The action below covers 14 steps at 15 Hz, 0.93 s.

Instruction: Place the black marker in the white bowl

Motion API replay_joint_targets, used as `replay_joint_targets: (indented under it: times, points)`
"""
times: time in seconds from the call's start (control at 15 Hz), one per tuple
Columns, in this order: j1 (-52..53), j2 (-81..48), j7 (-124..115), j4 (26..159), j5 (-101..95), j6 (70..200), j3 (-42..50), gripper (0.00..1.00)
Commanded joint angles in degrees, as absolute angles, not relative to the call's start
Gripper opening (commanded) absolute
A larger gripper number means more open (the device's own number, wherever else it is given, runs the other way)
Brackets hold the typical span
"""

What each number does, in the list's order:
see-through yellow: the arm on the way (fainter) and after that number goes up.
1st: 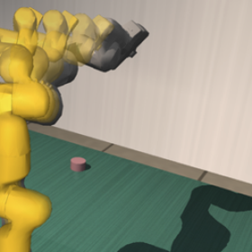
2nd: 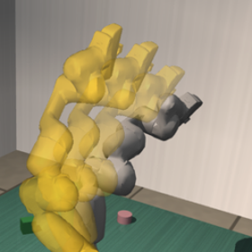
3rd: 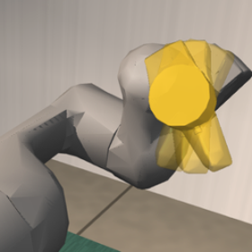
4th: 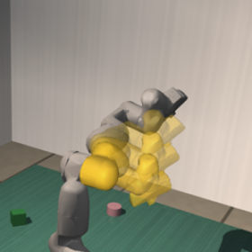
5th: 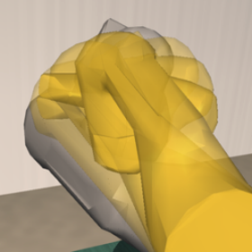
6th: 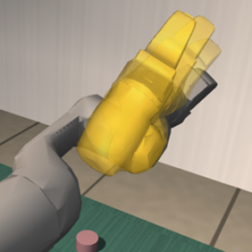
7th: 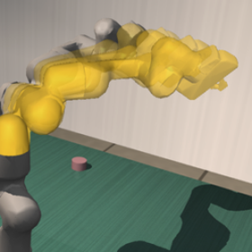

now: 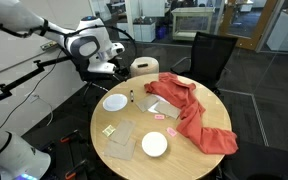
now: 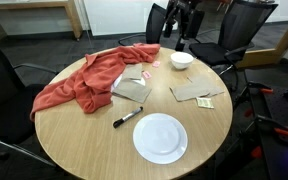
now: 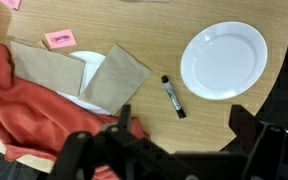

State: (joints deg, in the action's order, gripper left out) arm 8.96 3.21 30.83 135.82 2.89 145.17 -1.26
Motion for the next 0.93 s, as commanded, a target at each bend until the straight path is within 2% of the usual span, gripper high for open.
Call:
replay_joint_targets:
  times: [0.0, 0.87]
  points:
    - [8.41, -2.81, 35.94, 131.24, 3.5, 146.57, -2.8, 1.0]
    - [7.33, -27.06, 38.88, 109.16, -5.81, 145.74, -8.24, 1.0]
